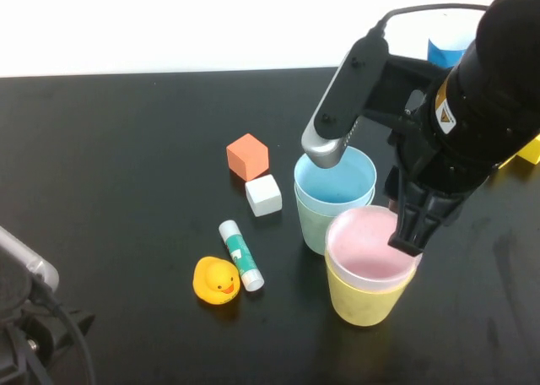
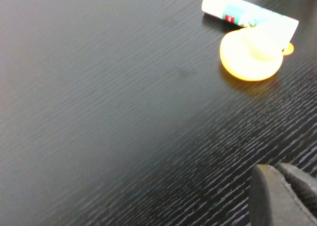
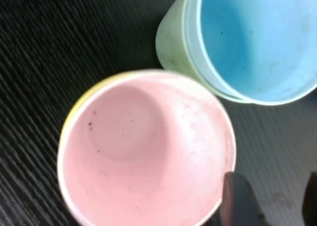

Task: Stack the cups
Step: Pick up the yellow cup

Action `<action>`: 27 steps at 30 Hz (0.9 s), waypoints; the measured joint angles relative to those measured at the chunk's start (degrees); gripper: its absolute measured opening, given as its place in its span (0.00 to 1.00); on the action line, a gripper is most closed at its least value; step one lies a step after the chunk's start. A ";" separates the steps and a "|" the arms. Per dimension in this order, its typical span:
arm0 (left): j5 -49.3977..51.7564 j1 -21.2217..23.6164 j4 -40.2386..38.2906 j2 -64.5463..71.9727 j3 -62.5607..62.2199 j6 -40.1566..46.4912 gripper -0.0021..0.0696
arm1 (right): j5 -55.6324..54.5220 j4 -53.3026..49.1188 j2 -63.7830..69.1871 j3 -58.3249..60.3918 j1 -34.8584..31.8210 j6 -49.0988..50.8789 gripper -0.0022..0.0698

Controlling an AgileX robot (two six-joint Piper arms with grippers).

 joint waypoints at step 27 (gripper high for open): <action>-1.01 0.00 0.00 0.00 0.00 -0.24 0.03 | -0.30 14.98 4.53 0.00 -4.98 -3.28 0.42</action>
